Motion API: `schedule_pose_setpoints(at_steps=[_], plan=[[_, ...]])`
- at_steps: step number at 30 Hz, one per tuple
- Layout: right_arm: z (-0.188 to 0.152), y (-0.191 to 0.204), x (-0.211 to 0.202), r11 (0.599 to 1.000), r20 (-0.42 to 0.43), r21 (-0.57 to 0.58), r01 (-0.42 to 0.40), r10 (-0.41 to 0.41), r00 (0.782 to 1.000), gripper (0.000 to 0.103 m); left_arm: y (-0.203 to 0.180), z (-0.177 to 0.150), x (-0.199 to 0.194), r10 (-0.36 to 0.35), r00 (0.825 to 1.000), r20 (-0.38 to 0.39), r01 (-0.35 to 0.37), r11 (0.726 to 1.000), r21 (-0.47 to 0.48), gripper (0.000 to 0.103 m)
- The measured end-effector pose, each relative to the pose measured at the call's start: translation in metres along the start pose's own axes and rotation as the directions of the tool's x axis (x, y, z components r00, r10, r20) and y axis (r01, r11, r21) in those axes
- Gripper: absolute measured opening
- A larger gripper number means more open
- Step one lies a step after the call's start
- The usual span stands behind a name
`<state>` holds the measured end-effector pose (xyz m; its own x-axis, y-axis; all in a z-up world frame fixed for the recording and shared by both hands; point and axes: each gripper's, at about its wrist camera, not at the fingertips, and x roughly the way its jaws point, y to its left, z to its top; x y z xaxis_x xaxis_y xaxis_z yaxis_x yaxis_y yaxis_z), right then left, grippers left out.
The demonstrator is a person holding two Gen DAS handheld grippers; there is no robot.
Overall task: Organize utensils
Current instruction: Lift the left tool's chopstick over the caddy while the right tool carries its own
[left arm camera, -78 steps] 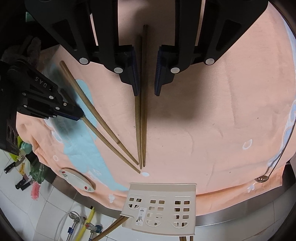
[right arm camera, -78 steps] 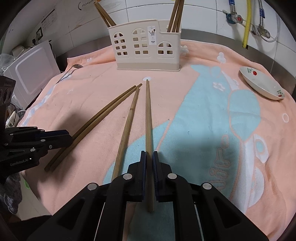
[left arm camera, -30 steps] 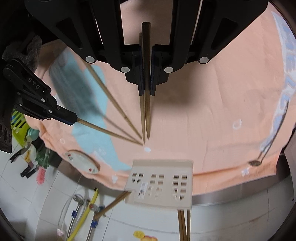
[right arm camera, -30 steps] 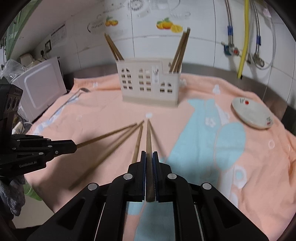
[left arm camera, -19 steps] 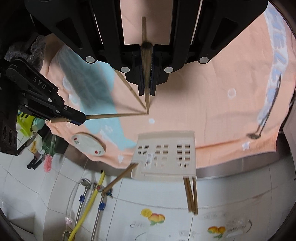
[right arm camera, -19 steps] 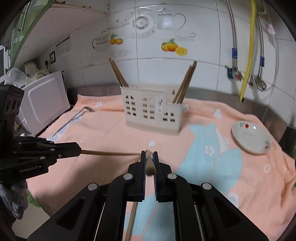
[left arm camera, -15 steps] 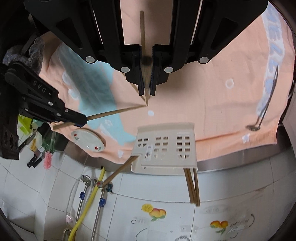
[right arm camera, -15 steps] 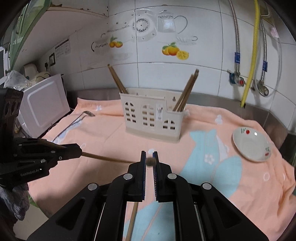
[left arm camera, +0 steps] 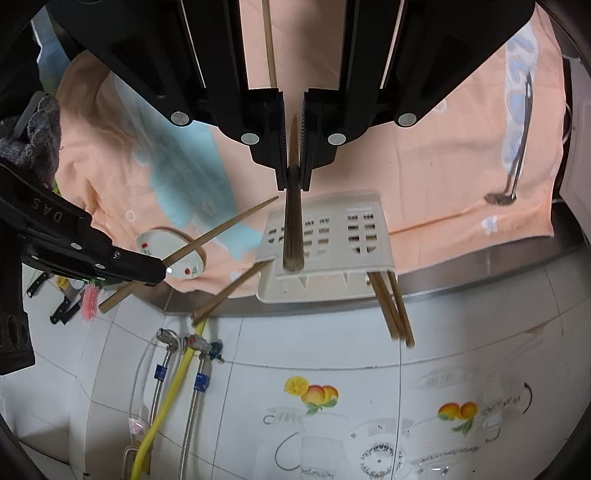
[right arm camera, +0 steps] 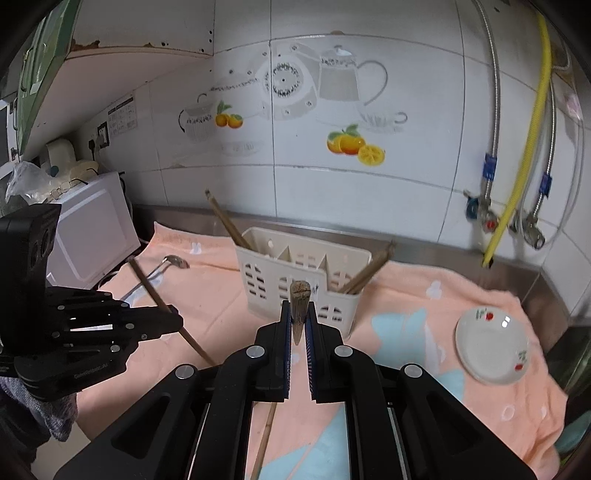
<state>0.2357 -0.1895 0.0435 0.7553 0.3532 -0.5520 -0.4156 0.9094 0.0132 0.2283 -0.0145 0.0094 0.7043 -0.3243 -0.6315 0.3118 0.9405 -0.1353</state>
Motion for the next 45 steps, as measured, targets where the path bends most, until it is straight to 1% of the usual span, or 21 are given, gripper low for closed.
schedule_pose_setpoints(at_steps=[4,8,10,15,19,24,28,31,33,39,45], plan=[[0.016,-0.003,-0.005,1.000,0.012,-0.015,0.004,-0.004,1.000,0.007,0.001,0.019,-0.005,0.009,1.000,0.025,-0.009,1.000,0.007,0.005],[0.034,-0.011,-0.013,1.000,0.031,-0.019,0.006,-0.006,1.000,0.007,-0.001,0.047,-0.012,0.018,0.998,0.067,-0.019,1.000,0.023,0.005],[0.041,-0.013,-0.016,0.999,0.041,-0.026,0.022,-0.021,0.999,0.007,-0.004,0.061,-0.016,0.027,0.995,0.091,-0.031,0.999,0.034,0.005],[0.055,-0.022,-0.018,0.999,0.054,-0.016,0.036,-0.035,0.998,0.007,-0.008,0.097,-0.028,0.060,0.984,0.167,-0.071,0.996,0.059,0.005],[0.065,-0.031,-0.015,0.999,0.054,0.001,0.043,-0.043,0.998,0.007,-0.006,0.119,-0.031,0.085,0.975,0.207,-0.100,0.993,0.060,0.005],[0.076,-0.033,-0.009,0.999,0.059,0.002,0.053,-0.053,0.997,0.007,0.004,0.140,-0.034,0.102,0.961,0.256,-0.110,0.994,0.019,0.005],[0.080,-0.034,-0.001,0.998,0.050,-0.001,0.058,-0.058,0.997,0.007,0.010,0.147,-0.029,0.129,0.950,0.283,-0.135,0.991,0.001,0.005],[0.082,-0.034,0.005,0.998,0.042,-0.004,0.060,-0.060,0.997,0.007,0.014,0.149,-0.020,0.149,0.946,0.287,-0.155,0.988,-0.005,0.005],[0.082,-0.034,0.009,0.998,0.038,-0.004,0.058,-0.057,0.998,0.007,0.018,0.149,-0.014,0.152,0.945,0.290,-0.155,0.988,-0.013,0.005],[0.078,-0.034,0.022,0.998,0.017,-0.006,0.056,-0.056,0.998,0.007,0.032,0.144,0.008,0.148,0.951,0.273,-0.138,0.989,-0.055,0.005],[0.075,-0.035,0.036,0.999,-0.010,-0.007,0.053,-0.053,0.999,0.007,0.033,0.139,0.024,0.147,0.957,0.248,-0.137,0.989,-0.057,0.005]])
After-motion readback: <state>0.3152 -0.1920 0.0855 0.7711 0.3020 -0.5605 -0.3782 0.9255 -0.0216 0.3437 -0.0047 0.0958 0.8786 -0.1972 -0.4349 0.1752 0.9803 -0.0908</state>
